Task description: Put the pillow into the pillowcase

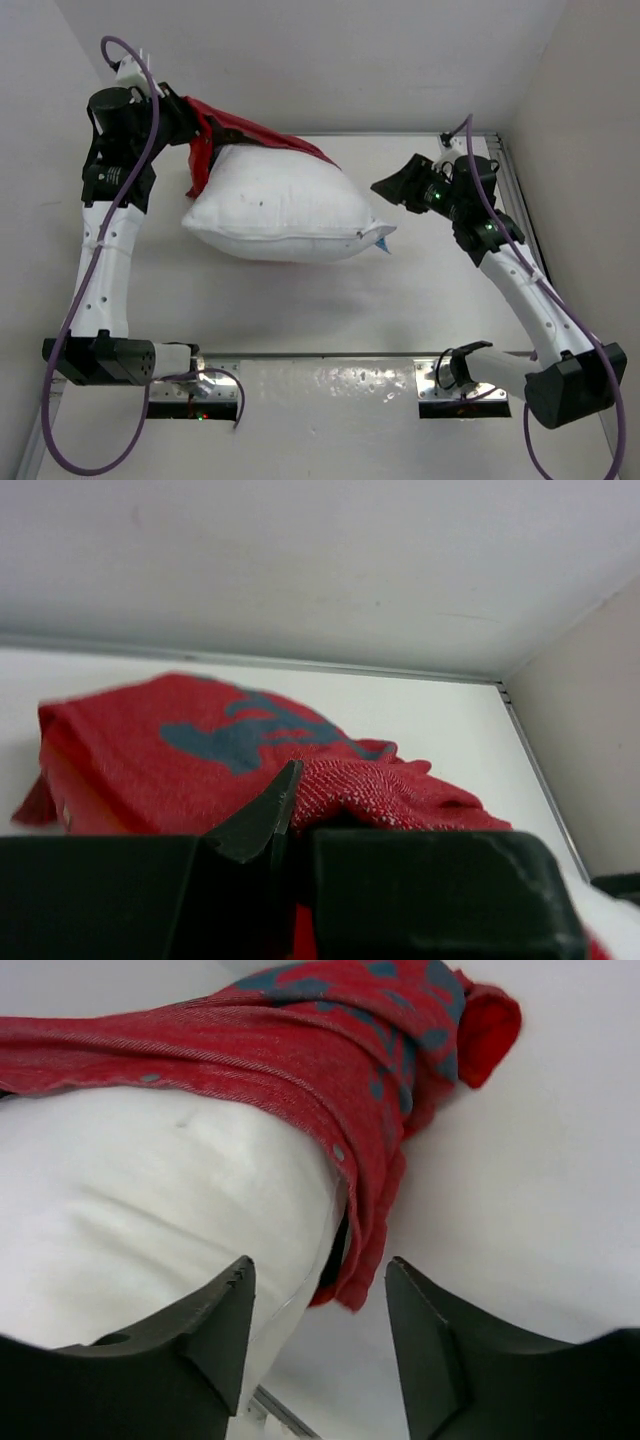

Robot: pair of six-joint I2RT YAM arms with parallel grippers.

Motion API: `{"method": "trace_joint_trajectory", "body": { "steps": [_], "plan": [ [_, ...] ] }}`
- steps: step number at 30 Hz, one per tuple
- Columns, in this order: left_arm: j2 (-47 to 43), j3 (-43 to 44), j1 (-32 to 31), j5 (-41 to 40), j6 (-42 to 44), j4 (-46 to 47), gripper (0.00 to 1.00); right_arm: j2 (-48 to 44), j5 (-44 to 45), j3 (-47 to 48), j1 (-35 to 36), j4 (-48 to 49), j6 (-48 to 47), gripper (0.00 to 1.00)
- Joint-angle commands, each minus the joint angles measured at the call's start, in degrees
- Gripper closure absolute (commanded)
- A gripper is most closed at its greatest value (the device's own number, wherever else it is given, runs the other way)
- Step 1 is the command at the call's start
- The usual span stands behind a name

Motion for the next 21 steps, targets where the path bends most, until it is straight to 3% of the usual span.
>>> {"method": "trace_joint_trajectory", "body": {
  "steps": [1, 3, 7, 10, 14, 21],
  "plan": [
    [-1.64, 1.29, 3.54, -3.75, -6.70, 7.71, 1.00, -3.55, 5.24, -0.38, 2.17, 0.47, -3.64, 0.47],
    [-1.29, 1.28, 4.78, -4.98, -6.17, 7.36, 1.00, -4.52, 5.24, -7.02, 2.88, 3.44, -2.95, 0.57],
    [-1.55, 0.41, 5.31, -4.63, -5.90, 7.44, 1.00, -3.74, 4.89, -17.41, 3.85, 13.81, 0.12, 0.56],
    [-1.46, 0.32, 5.31, -4.37, -5.20, 7.27, 1.00, 3.52, 2.19, -22.53, 4.37, 22.43, 4.69, 0.57],
    [-1.11, 0.14, 5.31, -4.10, -3.80, 6.83, 1.00, 18.04, -1.87, -14.58, 9.55, 32.63, 7.09, 0.55],
    [-3.92, -3.02, 4.35, -3.22, -0.73, 5.34, 1.00, 36.07, 4.27, 0.39, 17.72, 30.89, 4.79, 0.33]
  ]
}}
